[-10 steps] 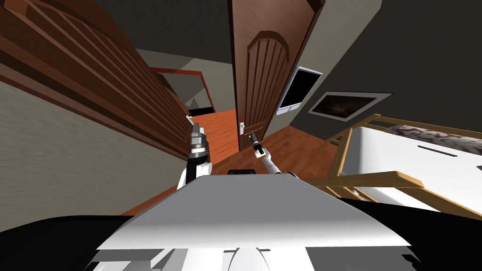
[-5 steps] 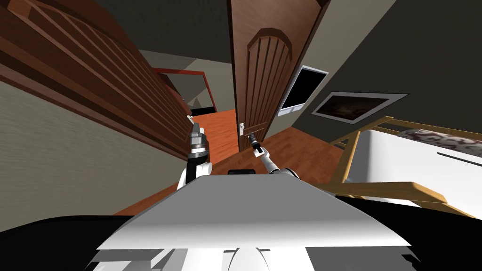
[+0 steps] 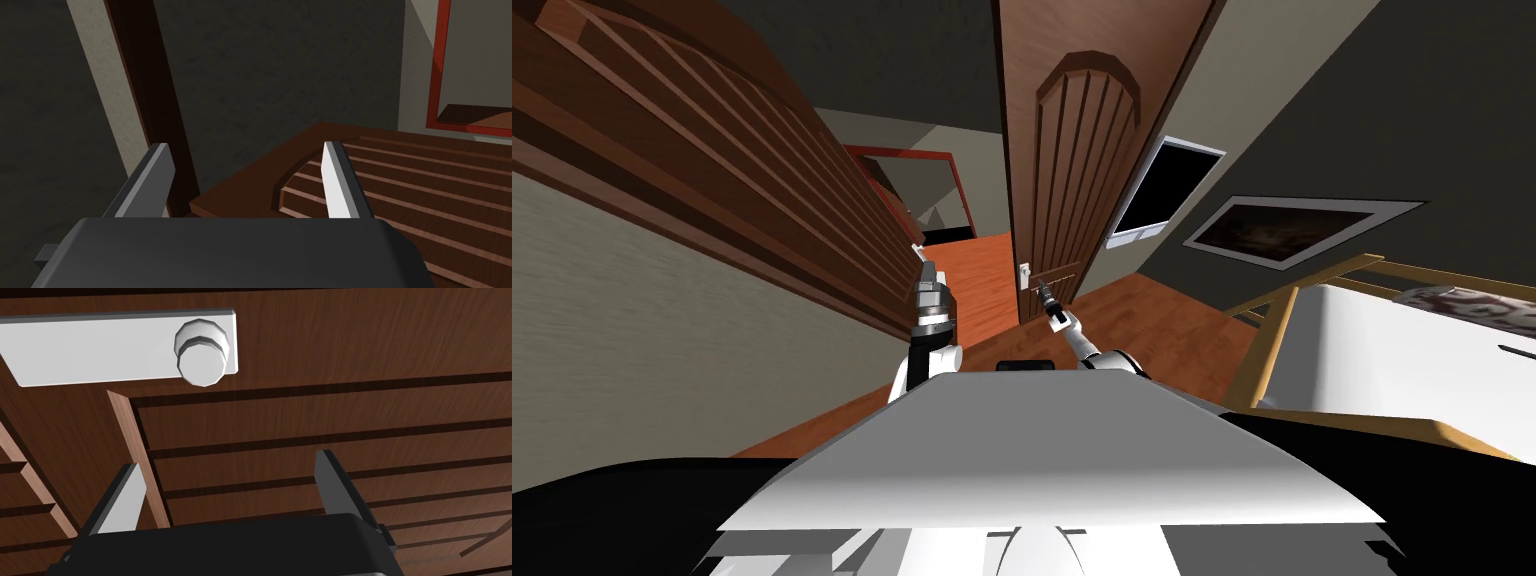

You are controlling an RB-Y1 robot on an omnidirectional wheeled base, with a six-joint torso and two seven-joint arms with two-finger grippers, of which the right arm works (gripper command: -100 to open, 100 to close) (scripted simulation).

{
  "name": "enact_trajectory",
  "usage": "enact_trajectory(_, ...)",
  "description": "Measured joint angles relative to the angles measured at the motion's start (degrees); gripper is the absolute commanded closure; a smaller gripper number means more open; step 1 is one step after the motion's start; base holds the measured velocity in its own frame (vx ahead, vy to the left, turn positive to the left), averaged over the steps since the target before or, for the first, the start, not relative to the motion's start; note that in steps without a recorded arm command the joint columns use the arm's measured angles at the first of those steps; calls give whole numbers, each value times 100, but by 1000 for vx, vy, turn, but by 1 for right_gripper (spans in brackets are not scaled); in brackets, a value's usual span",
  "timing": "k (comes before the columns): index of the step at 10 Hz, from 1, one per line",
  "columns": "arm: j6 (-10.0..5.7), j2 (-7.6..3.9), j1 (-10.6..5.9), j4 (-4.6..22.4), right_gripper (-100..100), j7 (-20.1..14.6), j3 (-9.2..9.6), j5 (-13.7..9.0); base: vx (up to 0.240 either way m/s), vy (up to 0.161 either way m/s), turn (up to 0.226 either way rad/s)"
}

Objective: Push the door open

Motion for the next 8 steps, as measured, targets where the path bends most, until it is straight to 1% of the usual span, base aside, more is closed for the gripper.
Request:
enact_trajectory(2, 103, 27, -93, 90, -100, -93, 51, 64, 41, -67, 57)
enact_trajectory(3, 88, 48, -154, 199, -100, -90, 35, 68, 27, -44, 48)
enact_trajectory(4, 62, 64, -253, 355, -100, -96, 23, 79, 43, -73, 100)
enact_trajectory(6, 85, 131, -354, 536, -100, -137, 41, 133, 34, -59, 53)
enact_trajectory(7, 88, 135, -358, 544, -100, -139, 42, 136, 110, 33, 29)
enact_trajectory(8, 81, 85, -373, 572, -100, -130, 26, 127, 166, 69, 22)
